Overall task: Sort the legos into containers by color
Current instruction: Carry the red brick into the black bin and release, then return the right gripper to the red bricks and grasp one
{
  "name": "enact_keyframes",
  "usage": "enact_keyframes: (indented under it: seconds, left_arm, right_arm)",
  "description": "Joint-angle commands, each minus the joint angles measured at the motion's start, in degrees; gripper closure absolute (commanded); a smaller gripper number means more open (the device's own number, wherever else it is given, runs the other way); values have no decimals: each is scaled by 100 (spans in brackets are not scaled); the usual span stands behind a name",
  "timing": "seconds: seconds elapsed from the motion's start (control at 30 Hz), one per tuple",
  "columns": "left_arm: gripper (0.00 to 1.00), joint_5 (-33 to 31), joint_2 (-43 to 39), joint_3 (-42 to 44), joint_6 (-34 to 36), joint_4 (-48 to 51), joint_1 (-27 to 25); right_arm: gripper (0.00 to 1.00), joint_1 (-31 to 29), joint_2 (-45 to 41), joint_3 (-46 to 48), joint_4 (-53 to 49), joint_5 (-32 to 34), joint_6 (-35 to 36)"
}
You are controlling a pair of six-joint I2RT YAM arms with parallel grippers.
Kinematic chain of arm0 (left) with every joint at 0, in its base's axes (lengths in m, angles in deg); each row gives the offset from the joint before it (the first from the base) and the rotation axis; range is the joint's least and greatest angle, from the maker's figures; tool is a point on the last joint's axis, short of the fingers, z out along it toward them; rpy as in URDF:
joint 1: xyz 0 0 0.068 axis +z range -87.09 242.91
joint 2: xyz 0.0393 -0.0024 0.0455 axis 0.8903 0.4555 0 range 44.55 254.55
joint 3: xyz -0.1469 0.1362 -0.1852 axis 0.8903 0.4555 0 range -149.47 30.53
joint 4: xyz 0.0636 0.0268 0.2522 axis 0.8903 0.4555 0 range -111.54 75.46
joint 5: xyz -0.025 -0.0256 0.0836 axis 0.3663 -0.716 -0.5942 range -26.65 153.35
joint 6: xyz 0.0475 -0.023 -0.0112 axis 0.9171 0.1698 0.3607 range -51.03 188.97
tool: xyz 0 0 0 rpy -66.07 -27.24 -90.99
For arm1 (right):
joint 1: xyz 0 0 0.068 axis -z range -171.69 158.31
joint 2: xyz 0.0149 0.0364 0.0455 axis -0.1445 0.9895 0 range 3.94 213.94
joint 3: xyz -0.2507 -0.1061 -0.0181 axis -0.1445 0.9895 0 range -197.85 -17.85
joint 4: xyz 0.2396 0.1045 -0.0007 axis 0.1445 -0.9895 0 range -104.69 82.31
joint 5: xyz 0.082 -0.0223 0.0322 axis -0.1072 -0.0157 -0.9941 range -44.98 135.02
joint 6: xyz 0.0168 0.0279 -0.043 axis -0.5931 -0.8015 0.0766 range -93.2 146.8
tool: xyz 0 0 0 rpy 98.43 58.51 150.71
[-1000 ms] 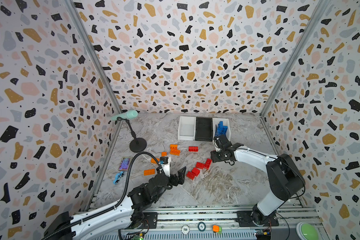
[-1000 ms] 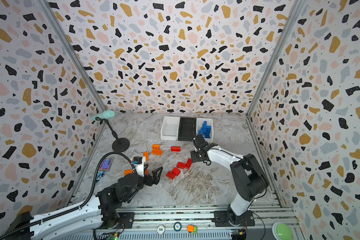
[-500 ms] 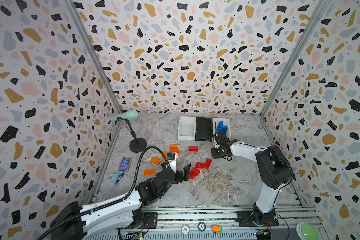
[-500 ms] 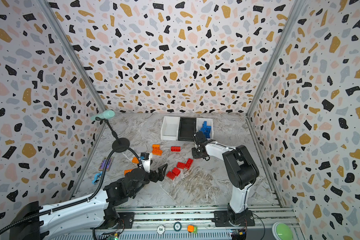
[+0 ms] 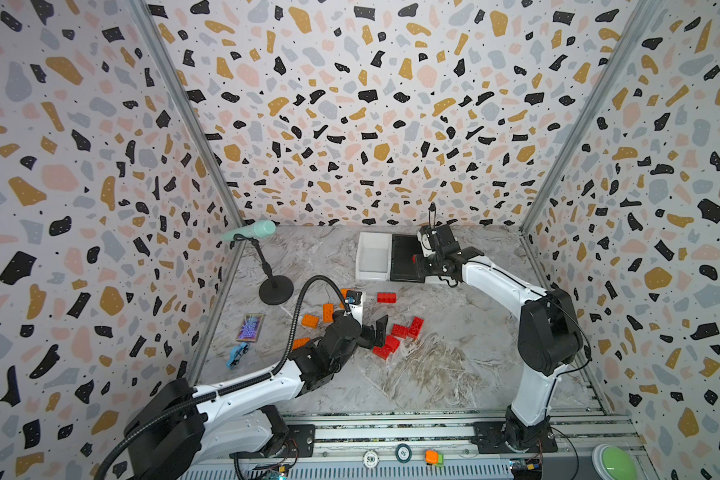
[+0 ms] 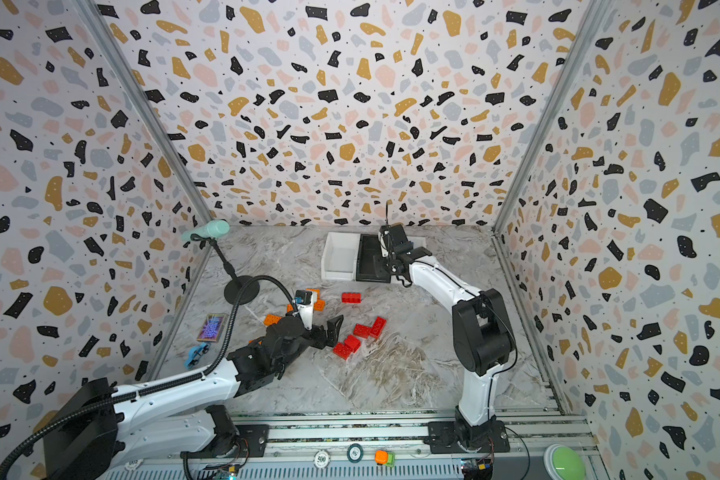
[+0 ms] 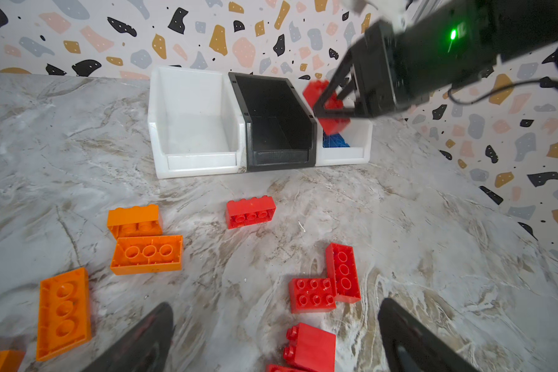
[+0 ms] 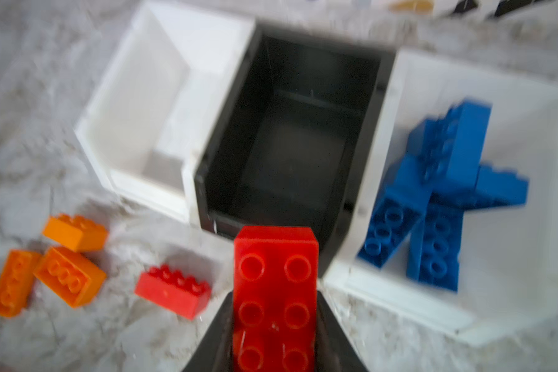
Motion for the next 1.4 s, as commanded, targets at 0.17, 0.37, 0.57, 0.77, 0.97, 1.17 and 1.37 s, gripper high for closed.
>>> enact_keyframes:
  seconds: [0.17, 0.37, 0.57, 0.77, 0.97, 1.17, 1.37]
  left_arm:
    - [0, -76, 179, -279, 363, -269, 118]
    - [0, -97, 183, -250, 354, -308, 232]
    - [0, -89, 60, -261, 307, -192, 248]
    - [0, -19, -713, 170, 79, -201, 247]
    - [0, 228, -1535, 619, -154, 162, 236]
    - [0, 46, -2529, 1055, -429, 683, 235]
    - [0, -162, -3159, 1191, -476, 1022, 239]
  right_arm:
    - [71, 62, 1559, -1845, -360, 94, 119]
    - [48, 100, 2158, -2623, -529, -5, 172]
    - [36, -80, 1427, -2095, -266, -299, 284]
    - [34, -544, 500, -986, -190, -414, 458]
    - [35, -1006, 474, -571, -502, -560, 788]
    - [35, -1147, 618, -307, -460, -638, 868]
    - [35, -1147, 907, -372, -488, -669, 1052]
